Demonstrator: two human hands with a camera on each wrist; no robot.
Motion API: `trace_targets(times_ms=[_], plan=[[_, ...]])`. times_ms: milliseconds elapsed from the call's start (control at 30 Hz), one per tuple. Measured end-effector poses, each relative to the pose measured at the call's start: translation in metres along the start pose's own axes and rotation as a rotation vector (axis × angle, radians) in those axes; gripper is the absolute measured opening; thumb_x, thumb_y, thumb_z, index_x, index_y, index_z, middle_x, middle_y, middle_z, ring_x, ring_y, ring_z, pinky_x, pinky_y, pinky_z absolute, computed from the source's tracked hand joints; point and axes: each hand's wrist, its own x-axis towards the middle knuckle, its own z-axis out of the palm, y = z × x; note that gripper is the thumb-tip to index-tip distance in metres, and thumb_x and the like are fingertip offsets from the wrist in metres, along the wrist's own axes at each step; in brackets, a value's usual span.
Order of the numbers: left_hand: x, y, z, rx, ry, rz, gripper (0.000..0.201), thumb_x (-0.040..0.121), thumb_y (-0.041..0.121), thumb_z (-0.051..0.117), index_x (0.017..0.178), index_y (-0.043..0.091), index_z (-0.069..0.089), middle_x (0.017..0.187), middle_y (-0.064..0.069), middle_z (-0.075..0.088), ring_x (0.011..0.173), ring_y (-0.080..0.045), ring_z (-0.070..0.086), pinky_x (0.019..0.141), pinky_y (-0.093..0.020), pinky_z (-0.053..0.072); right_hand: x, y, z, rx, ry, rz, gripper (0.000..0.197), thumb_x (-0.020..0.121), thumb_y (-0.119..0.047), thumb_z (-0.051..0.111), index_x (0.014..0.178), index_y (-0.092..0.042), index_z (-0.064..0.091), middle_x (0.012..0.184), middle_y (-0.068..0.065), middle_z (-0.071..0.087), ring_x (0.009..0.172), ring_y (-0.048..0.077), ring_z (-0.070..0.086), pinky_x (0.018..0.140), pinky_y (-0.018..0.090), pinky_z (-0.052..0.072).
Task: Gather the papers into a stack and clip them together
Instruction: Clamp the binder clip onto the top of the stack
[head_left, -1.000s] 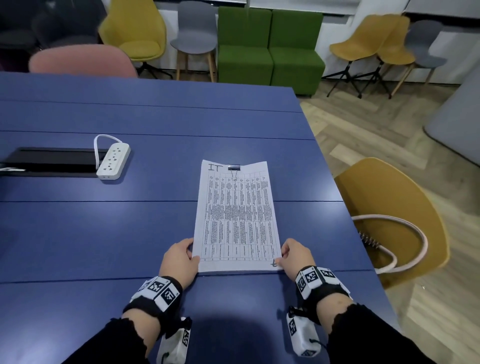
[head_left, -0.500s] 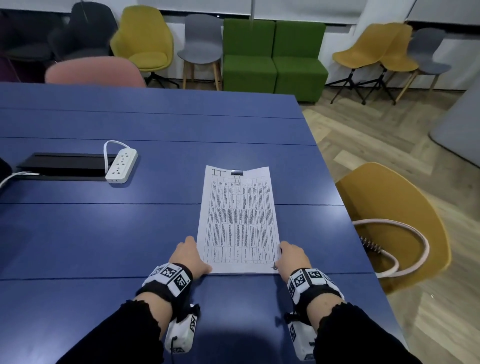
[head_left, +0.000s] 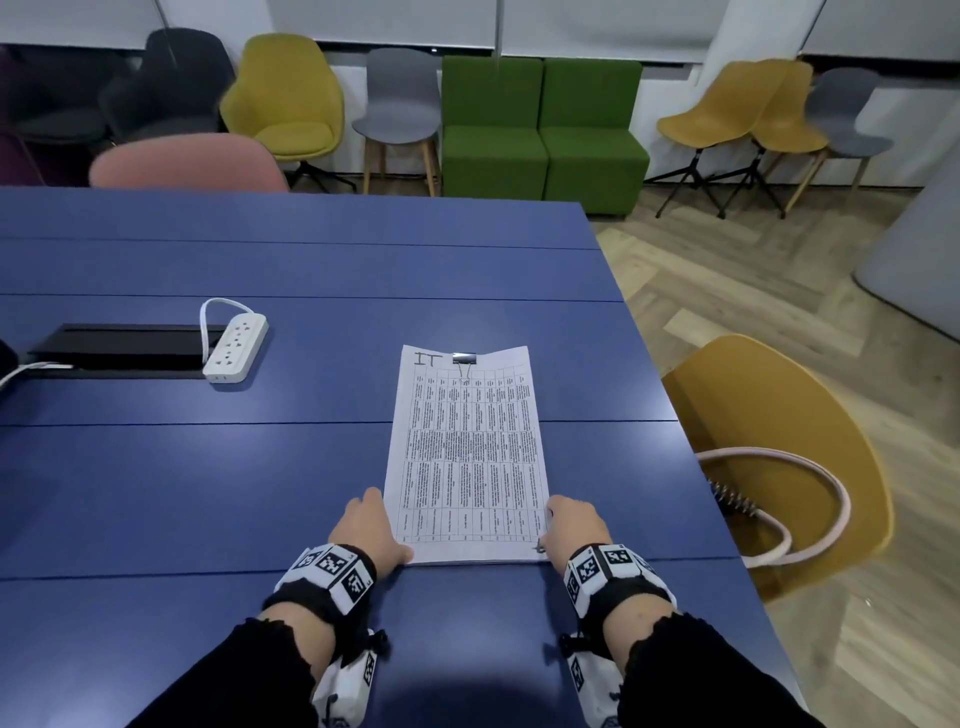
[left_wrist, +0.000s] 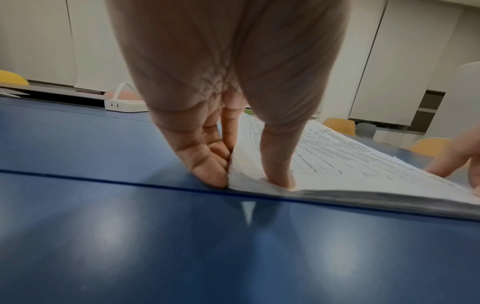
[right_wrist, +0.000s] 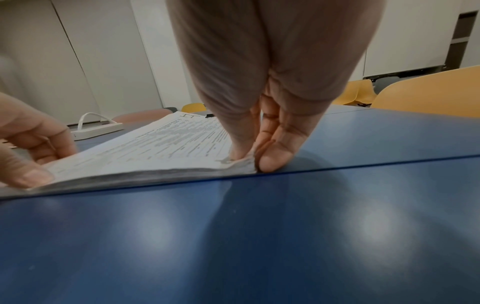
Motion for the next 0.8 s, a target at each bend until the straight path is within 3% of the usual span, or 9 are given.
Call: trace_targets(times_ms=[267, 367, 533, 633, 733, 800], plan=[[0.0, 0.001, 0.0, 0.014, 0.006, -0.008, 0.063, 0.071, 0.029, 0.08, 0.117, 0.009, 0.041, 0.122, -0.01, 0.05, 0.108, -0.026, 0.057, 0.088, -0.033, 0.048, 0.0, -0.002, 0.001, -0.02, -0.017, 0.012, 0.03, 0.086, -0.006, 0.056, 0.067, -0.016, 0.036, 0.1, 0.009, 0.062, 0.077, 0.023, 0.053, 0.067, 0.027, 0.044], [-0.001, 0.001, 0.0, -0.001, 0.011, -0.004, 0.061, 0.071, 0.028, 0.08, 0.115, 0.009, 0.042, 0.12, -0.01, 0.05, 0.106, -0.025, 0.057, 0.086, -0.032, 0.048, -0.001, -0.004, -0.001, -0.043, -0.024, 0.008, 0.008, 0.087, -0.004, 0.053, 0.087, -0.012, 0.049, 0.107, 0.01, 0.064, 0.078, 0.023, 0.052, 0.067, 0.027, 0.044], [-0.002, 0.002, 0.001, -0.013, 0.019, -0.014, 0.061, 0.075, 0.026, 0.078, 0.12, 0.009, 0.041, 0.124, -0.01, 0.048, 0.109, -0.026, 0.057, 0.088, -0.032, 0.048, 0.002, -0.005, 0.002, -0.058, -0.039, 0.0, 0.015, 0.088, -0.006, 0.053, 0.103, -0.009, 0.054, 0.112, 0.011, 0.062, 0.082, 0.022, 0.053, 0.069, 0.026, 0.043], [-0.003, 0.001, 0.002, -0.014, 0.032, -0.011, 0.059, 0.077, 0.025, 0.077, 0.121, 0.009, 0.041, 0.126, -0.01, 0.047, 0.11, -0.026, 0.057, 0.089, -0.032, 0.048, 0.004, -0.005, 0.001, -0.074, -0.078, -0.01, 0.025, 0.088, -0.012, 0.06, 0.111, -0.006, 0.055, 0.114, 0.011, 0.062, 0.099, 0.025, 0.06, 0.072, 0.027, 0.044], [-0.002, -0.001, 0.001, -0.002, 0.014, -0.001, 0.059, 0.077, 0.028, 0.076, 0.122, 0.009, 0.042, 0.126, -0.01, 0.048, 0.111, -0.025, 0.056, 0.091, -0.032, 0.048, 0.004, -0.008, -0.004, -0.106, -0.112, -0.018, 0.018, 0.088, -0.013, 0.058, 0.104, -0.006, 0.056, 0.108, 0.011, 0.064, 0.092, 0.026, 0.062, 0.069, 0.028, 0.045], [-0.001, 0.0, -0.004, 0.017, -0.005, 0.0, 0.064, 0.077, 0.031, 0.075, 0.126, 0.008, 0.04, 0.129, -0.012, 0.048, 0.113, -0.026, 0.056, 0.092, -0.033, 0.048, 0.002, -0.011, -0.01, -0.158, -0.123, -0.021, 0.006, 0.09, -0.013, 0.054, 0.086, -0.008, 0.055, 0.096, 0.008, 0.061, 0.079, 0.024, 0.057, 0.065, 0.027, 0.045]])
